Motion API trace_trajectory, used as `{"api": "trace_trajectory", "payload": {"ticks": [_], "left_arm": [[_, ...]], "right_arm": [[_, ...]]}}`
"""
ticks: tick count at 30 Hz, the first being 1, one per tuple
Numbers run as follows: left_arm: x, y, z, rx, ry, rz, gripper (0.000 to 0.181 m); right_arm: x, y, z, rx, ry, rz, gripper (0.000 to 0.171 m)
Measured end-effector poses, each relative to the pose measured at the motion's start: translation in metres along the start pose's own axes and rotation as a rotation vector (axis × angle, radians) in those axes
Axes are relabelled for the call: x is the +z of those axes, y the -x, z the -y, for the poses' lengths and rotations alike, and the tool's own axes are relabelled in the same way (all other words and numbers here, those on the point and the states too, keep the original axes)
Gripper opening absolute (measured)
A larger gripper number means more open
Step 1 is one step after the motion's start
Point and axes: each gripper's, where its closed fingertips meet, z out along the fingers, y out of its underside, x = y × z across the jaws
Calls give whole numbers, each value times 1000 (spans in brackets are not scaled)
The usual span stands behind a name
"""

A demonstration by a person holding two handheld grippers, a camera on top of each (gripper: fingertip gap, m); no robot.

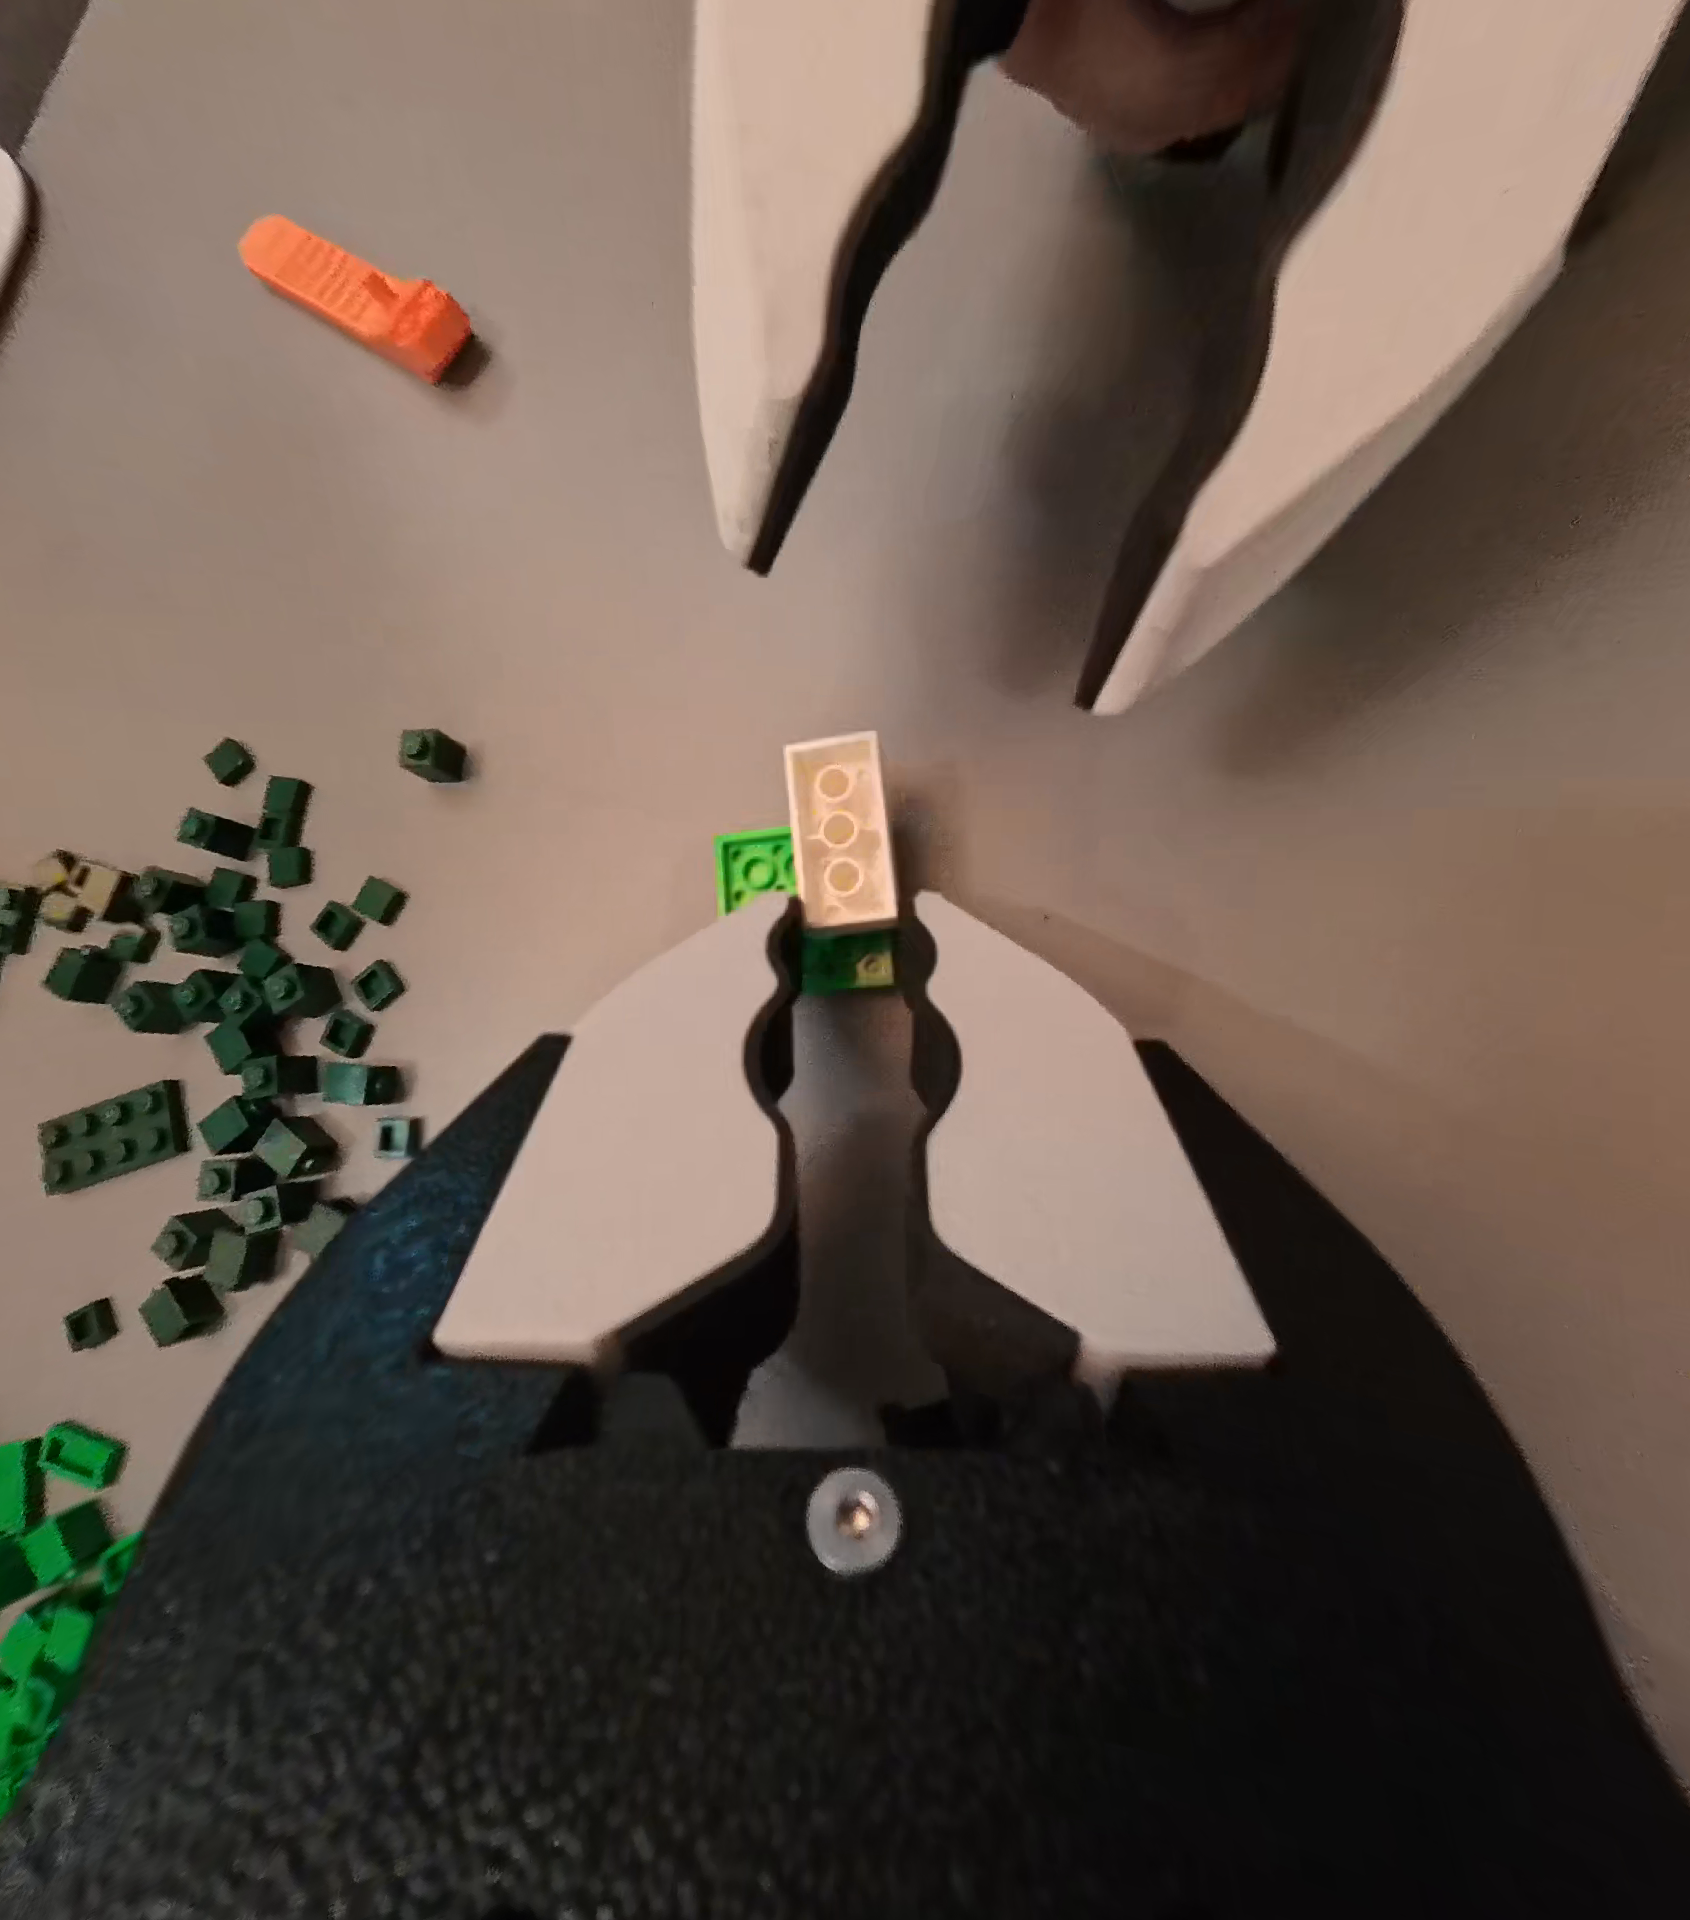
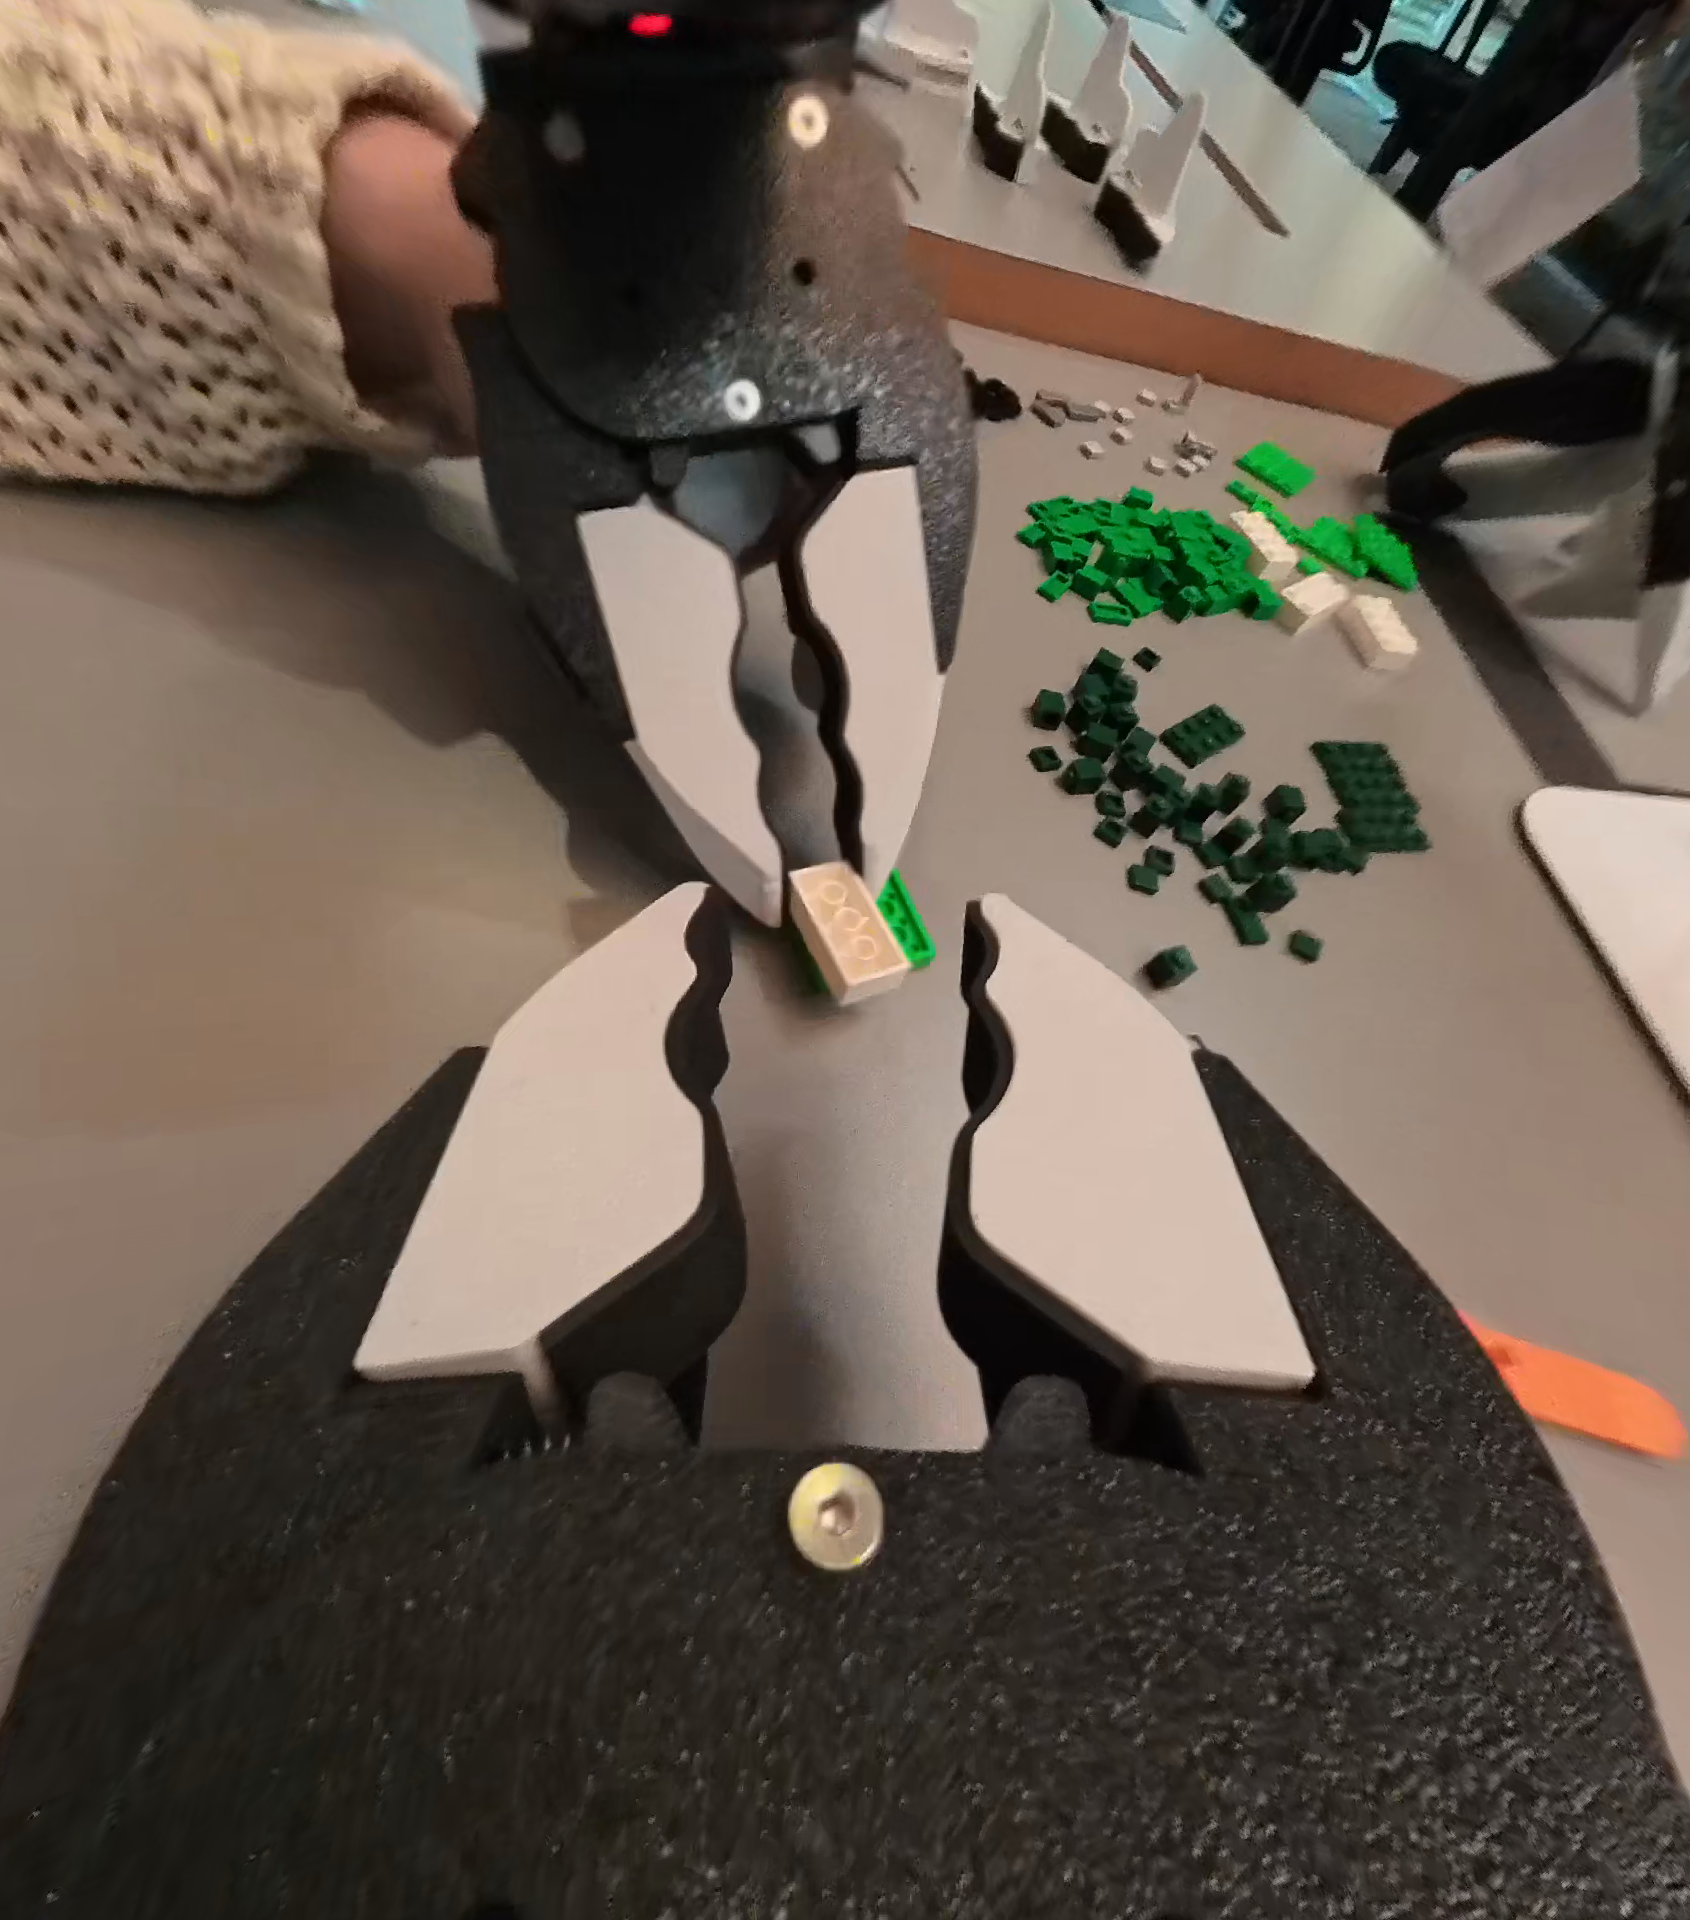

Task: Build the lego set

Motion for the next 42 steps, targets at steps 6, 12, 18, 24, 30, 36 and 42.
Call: {"api": "trace_trajectory", "payload": {"ticks": [6,12,18,24,30,36,42], "left_arm": [[-3,1,-4,1,14,-1,17],[-3,7,-3,-1,4,27,17],[-1,14,-2,-25,-14,31,17],[1,15,-1,-7,-8,22,22],[-5,13,-1,-10,-27,-5,42],[-17,10,1,-23,-93,-19,45],[-18,9,-8,-55,-93,5,58]], "right_arm": [[8,4,2,-246,60,-138,48],[10,3,-3,-232,85,-122,46],[12,2,-11,-205,112,-105,42],[20,4,-22,-179,223,-2,38],[24,-10,-25,-126,268,98,36],[32,-10,-24,-49,215,278,31],[33,-7,-24,-32,148,384,31]]}}
